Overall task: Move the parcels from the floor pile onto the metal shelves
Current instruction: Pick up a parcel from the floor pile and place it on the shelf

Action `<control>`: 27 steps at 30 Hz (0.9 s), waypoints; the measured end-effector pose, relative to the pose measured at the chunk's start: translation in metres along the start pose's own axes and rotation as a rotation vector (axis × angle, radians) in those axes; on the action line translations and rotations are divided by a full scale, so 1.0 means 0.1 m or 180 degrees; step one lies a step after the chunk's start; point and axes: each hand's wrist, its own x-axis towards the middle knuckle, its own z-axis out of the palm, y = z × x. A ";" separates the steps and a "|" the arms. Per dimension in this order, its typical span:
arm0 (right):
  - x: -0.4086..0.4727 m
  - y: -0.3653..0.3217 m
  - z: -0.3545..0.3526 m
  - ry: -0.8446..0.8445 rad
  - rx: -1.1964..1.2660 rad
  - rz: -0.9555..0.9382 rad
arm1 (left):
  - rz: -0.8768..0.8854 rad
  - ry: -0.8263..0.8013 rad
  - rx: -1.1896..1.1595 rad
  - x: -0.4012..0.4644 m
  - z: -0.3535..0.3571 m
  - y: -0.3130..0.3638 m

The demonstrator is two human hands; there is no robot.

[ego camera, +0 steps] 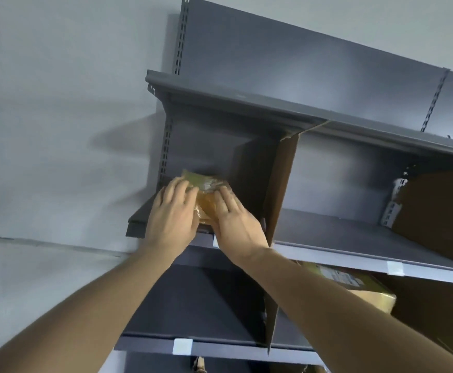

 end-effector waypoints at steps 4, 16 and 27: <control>-0.53 -0.01 0.08 -0.0132 -0.0236 -0.0539 | -0.0369 0.0005 -0.0114 -0.59 0.02 0.11; -2.97 1.18 -0.32 -0.0895 0.0278 0.1216 | 0.1276 -0.2271 -0.0718 -1.42 -0.30 2.58; -6.90 2.84 -1.59 -0.1463 0.0237 0.4115 | 0.2109 -0.3456 -0.1925 -3.20 -0.73 6.23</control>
